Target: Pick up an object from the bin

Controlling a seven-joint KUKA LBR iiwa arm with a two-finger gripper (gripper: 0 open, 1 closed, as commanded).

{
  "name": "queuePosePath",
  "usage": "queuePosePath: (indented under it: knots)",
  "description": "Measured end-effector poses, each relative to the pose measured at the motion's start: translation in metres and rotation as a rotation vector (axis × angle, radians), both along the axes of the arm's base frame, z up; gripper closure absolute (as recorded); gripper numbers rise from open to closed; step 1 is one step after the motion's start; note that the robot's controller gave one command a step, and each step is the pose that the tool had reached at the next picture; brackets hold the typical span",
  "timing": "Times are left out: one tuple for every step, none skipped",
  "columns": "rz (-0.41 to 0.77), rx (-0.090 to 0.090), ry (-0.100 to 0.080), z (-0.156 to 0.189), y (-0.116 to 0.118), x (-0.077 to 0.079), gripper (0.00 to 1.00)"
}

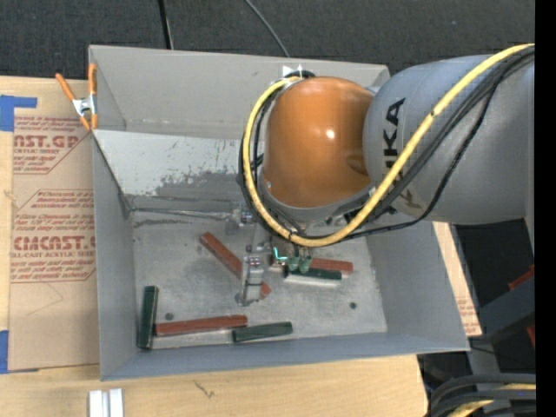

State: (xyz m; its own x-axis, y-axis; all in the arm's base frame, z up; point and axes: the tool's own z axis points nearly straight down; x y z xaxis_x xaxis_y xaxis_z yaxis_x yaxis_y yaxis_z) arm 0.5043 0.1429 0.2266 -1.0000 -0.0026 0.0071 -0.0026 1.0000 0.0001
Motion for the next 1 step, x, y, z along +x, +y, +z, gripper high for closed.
queuePosePath:
  knots:
    - [0.000, 0.001, -0.004, 0.0029, -0.0004, 0.0005, 0.00]
